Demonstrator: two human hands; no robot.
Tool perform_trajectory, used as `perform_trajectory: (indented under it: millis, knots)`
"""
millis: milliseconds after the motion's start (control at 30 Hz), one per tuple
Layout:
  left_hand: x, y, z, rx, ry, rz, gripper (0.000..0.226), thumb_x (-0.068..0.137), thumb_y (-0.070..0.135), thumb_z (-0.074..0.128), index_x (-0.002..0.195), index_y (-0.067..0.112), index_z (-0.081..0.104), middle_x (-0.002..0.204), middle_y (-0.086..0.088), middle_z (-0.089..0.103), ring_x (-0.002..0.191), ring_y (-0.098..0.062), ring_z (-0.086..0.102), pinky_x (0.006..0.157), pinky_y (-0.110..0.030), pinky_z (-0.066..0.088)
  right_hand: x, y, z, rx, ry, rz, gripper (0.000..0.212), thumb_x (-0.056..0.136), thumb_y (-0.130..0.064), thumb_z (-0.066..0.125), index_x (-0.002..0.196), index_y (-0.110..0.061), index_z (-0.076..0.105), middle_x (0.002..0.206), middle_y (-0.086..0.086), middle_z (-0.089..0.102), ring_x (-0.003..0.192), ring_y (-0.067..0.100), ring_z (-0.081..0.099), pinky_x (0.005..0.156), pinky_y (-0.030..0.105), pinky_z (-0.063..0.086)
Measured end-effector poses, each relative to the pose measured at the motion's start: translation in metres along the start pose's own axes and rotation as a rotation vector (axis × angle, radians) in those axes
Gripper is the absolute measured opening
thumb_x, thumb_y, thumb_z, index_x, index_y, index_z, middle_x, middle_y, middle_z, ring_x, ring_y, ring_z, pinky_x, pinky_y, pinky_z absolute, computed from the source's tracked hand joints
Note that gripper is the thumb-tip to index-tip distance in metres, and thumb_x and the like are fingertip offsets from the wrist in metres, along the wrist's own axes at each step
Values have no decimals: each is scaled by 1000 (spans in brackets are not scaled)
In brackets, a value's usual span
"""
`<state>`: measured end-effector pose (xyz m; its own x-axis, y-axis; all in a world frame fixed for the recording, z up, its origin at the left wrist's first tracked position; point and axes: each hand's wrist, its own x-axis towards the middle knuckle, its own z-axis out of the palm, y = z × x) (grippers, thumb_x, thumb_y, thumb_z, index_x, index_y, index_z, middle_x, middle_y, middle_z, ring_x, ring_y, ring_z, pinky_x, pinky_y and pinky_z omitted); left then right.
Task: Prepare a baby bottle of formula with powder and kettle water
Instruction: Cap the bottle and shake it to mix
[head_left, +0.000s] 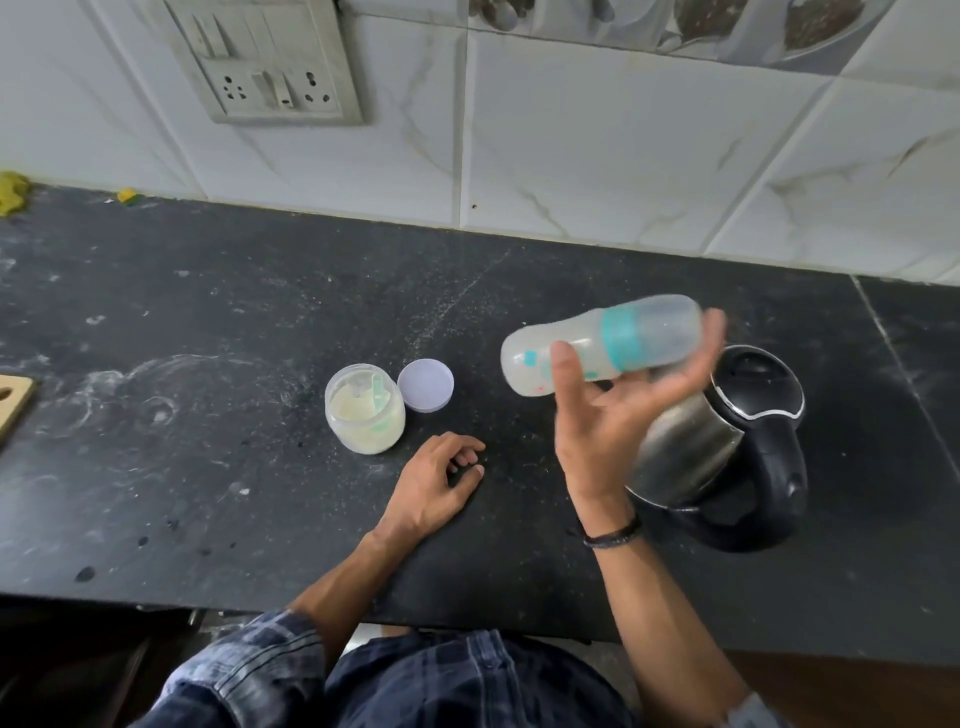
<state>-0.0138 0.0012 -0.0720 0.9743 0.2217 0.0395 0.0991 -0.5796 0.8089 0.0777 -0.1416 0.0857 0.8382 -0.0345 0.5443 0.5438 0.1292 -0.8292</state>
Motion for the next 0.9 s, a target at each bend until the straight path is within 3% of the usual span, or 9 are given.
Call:
perform_trajectory:
  millis: [100, 200, 333, 433, 567, 700, 767, 833, 900]
  knots:
    - [0, 0, -1, -6, -22, 6, 23, 93, 19, 70, 115, 26, 69, 97, 16, 62, 95, -6, 58, 83, -23, 50, -4, -2, 4, 68, -32, 187, 96, 90, -6, 83, 158, -24, 19, 153, -13, 52, 121, 19, 70, 92, 40, 63]
    - [0, 2, -2, 1, -18, 3, 22, 94, 21, 69, 115, 27, 69, 97, 17, 61, 95, -7, 59, 83, -24, 51, -4, 0, 4, 44, -4, 28, 91, 93, -10, 80, 158, -24, 18, 154, -29, 45, 126, 13, 65, 90, 28, 62]
    - [0, 0, 0, 2, -29, 2, 22, 93, 28, 66, 115, 31, 68, 97, 20, 60, 96, -7, 59, 82, -23, 51, -2, -1, 6, 35, -21, 195, 95, 91, -10, 83, 158, -35, 22, 158, -10, 46, 124, 20, 68, 92, 42, 63]
    - [1, 1, -1, 6, -19, -5, 21, 94, 29, 66, 114, 32, 68, 97, 20, 60, 95, -7, 59, 83, -25, 52, -2, 1, 3, 51, 12, 48, 93, 93, -10, 80, 158, -37, 19, 155, -30, 43, 131, 14, 63, 93, 31, 61]
    - [0, 1, 0, 8, -22, 1, 21, 93, 26, 66, 113, 31, 68, 95, 19, 60, 94, -6, 58, 82, -25, 52, 3, 1, 1, 55, -56, 230, 96, 90, -11, 84, 159, -35, 23, 150, -11, 53, 121, 20, 69, 90, 33, 62]
    - [1, 3, -2, 14, -4, -3, 20, 93, 22, 67, 113, 27, 69, 95, 17, 61, 94, -8, 58, 81, -23, 50, 10, 3, -1, 72, -3, 194, 94, 93, -5, 80, 158, -35, 19, 149, -29, 51, 127, 19, 66, 91, 34, 62]
    - [1, 4, -2, 11, -2, 3, 20, 93, 19, 69, 112, 25, 70, 94, 16, 61, 94, -8, 58, 81, -22, 50, 12, 0, -3, 54, -79, 274, 97, 90, -7, 83, 158, -40, 22, 148, -14, 57, 120, 21, 70, 92, 42, 63]
    - [0, 5, -2, 2, -7, 11, 20, 93, 18, 70, 111, 24, 70, 94, 15, 62, 94, -8, 58, 81, -22, 50, 7, -4, -5, 91, -37, 211, 96, 90, -12, 83, 157, -45, 23, 155, -6, 51, 123, 22, 68, 93, 37, 63]
    - [0, 5, -3, 11, 2, 7, 20, 93, 18, 70, 112, 24, 70, 94, 15, 62, 94, -8, 58, 81, -21, 49, 3, -3, -2, 78, -20, 110, 95, 92, -10, 80, 158, -37, 17, 156, -19, 48, 128, 19, 65, 94, 31, 60]
